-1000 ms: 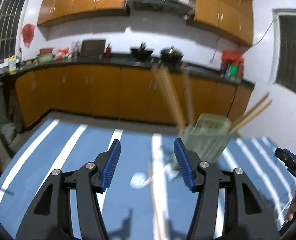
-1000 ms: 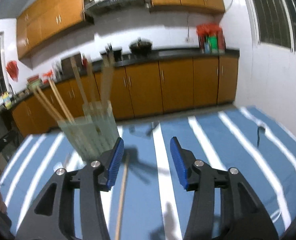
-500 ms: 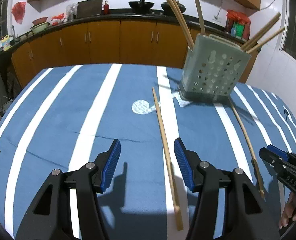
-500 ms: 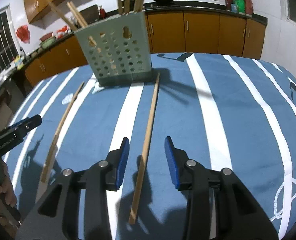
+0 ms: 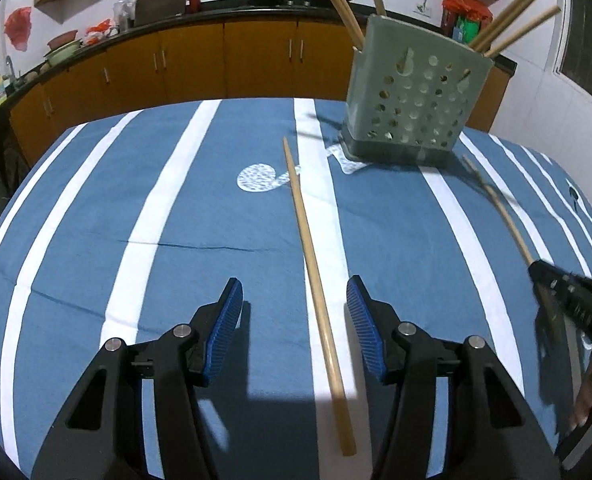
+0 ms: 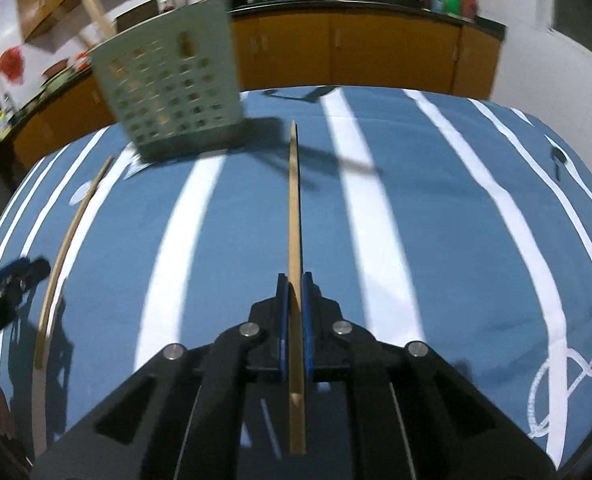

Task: Organize utensils
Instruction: 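Lower the left tool onto a chopstick and close it while the right tool grasps another, then hold the grasped chopsticks in both tools just above the table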

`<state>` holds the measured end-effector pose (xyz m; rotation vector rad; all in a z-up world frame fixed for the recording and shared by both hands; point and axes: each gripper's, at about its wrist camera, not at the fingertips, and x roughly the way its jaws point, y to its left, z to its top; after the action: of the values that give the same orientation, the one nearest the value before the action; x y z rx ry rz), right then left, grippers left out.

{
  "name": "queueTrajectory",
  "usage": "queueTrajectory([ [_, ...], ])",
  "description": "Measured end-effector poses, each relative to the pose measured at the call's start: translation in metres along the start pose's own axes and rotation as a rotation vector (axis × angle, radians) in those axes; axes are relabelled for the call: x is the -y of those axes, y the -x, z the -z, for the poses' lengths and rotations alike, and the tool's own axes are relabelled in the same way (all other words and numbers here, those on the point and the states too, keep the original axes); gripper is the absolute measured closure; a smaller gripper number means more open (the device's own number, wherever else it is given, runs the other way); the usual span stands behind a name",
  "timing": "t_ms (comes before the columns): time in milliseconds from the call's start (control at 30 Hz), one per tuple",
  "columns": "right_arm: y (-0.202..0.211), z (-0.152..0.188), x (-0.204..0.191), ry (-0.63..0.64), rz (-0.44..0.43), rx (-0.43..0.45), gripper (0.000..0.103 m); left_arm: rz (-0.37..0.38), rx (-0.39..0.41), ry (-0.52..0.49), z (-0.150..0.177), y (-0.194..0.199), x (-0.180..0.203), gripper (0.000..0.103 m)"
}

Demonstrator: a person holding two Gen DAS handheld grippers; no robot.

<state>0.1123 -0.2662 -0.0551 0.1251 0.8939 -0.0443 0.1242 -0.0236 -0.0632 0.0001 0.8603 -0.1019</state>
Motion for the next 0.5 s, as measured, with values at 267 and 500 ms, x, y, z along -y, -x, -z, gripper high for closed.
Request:
queueTrajectory([
  [267, 0.000, -0.004, 0.017, -0.029, 0.014, 0.004, 0.095, -0.047, -0.033, -0.060, 0.004, -0.011, 0.011, 0.084],
  [500, 0.001, -0.006, 0.015, -0.017, 0.014, 0.018, 0.095, -0.083, -0.035, 0.008, -0.008, -0.014, -0.021, 0.092],
])
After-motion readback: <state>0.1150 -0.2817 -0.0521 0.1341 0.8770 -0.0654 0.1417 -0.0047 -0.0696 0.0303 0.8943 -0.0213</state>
